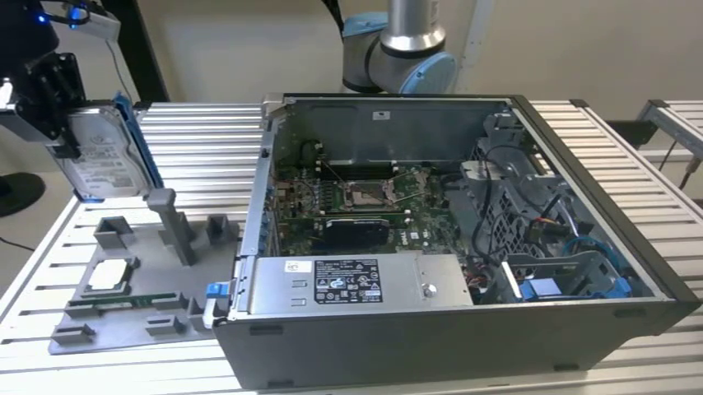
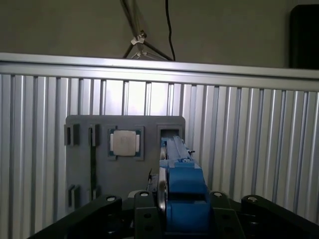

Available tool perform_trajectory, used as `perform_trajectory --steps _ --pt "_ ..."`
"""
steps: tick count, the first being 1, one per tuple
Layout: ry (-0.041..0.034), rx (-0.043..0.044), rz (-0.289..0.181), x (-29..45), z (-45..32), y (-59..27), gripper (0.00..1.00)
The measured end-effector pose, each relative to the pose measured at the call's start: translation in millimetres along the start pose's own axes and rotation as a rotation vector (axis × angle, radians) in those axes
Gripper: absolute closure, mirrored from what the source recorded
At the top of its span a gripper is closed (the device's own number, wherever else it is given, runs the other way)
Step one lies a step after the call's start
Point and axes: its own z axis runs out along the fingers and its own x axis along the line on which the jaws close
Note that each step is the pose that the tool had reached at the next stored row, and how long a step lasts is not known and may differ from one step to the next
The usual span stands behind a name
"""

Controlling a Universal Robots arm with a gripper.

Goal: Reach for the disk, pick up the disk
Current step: 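Pick up the disk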

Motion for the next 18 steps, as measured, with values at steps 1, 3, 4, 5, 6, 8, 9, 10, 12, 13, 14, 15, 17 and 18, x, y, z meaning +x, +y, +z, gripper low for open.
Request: perform_trajectory --steps 1,3,4,5,6,8,9,10,12,13,14,15,17,18 --pt "0.0 0.0001 0.0 0.0 -1.2 0.0 1.0" --pt "0.0 0.0 0.0 0.0 -3.7 0.1 1.0" --pt "0.0 0.0 0.0 0.0 -4.9 0.1 1.0" --pt "0.0 0.0 0.0 0.0 -6.2 0.2 1.0" --pt "0.0 0.0 0.0 -0.1 -7.5 0.2 1.0" --pt "0.0 0.0 0.0 -0.1 -10.4 0.3 1.0" --pt "0.0 0.0001 0.0 -0.1 -11.7 0.3 1.0" --pt "0.0 0.0001 0.0 -0.1 -13.1 0.3 1.0" --pt "0.0 0.0 0.0 -0.1 -15.8 0.4 1.0" --pt "0.0 0.0 0.0 -0.1 -17.2 0.4 1.0" --pt "0.0 0.0 0.0 -0.2 -18.6 0.4 1.0" --pt "0.0 0.0001 0.0 -0.2 -19.8 0.5 1.0" --pt "0.0 0.0 0.0 -0.2 -22.4 0.5 1.0" --pt "0.0 0.0 0.0 -0.2 -23.6 0.6 1.0"
